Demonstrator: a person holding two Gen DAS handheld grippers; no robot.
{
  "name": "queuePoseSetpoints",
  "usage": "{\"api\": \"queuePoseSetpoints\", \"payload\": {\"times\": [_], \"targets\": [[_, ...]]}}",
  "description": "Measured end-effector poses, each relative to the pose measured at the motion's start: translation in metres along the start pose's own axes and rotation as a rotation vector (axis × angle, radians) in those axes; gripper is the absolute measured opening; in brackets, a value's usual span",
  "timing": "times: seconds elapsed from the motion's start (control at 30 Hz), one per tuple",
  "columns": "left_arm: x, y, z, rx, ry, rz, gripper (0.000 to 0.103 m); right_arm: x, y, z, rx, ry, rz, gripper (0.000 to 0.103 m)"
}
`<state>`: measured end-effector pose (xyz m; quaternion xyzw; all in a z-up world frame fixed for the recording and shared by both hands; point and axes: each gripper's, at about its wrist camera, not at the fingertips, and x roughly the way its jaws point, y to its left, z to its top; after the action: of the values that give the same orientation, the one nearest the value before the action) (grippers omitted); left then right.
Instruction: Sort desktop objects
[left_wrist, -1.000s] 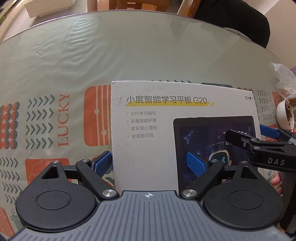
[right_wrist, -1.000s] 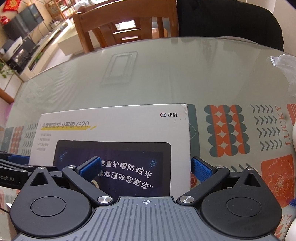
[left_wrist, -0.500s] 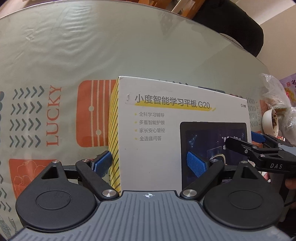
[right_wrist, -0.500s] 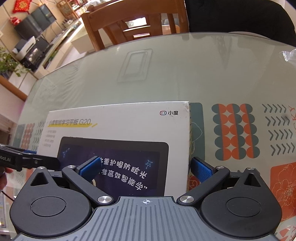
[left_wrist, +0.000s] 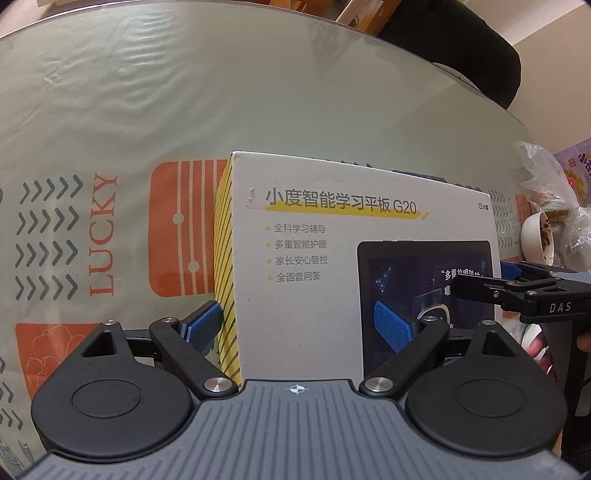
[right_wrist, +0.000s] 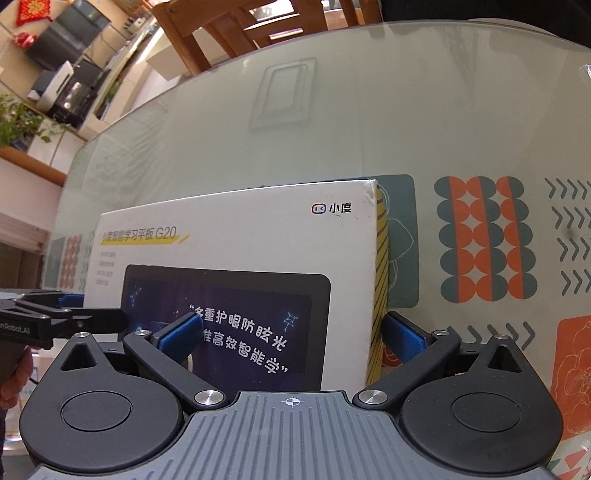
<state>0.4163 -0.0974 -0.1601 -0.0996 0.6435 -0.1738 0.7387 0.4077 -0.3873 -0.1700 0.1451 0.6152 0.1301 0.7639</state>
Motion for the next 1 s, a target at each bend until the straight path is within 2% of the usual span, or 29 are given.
{"api": "queuePoseSetpoints", "payload": {"times": [0.23, 0.57, 1.0], "targets": [[0.0, -0.002, -0.004, 0.011, -0.025, 0.011, 0.103, 0.0, 0.007, -0.007, 0.006, -0.038, -0.027, 0.103], [-0.001, -0.004, -0.007, 0.006, -0.038, 0.02, 0.103, -0.003, 0.032, -0.012, -0.044, -0.078, -0.114, 0.103], [-0.039, -0.012, -0.013, 0.014, -0.109, 0.063, 0.103, -0.031, 0.076, -0.018, -0.163, -0.148, -0.178, 0.103]]}}
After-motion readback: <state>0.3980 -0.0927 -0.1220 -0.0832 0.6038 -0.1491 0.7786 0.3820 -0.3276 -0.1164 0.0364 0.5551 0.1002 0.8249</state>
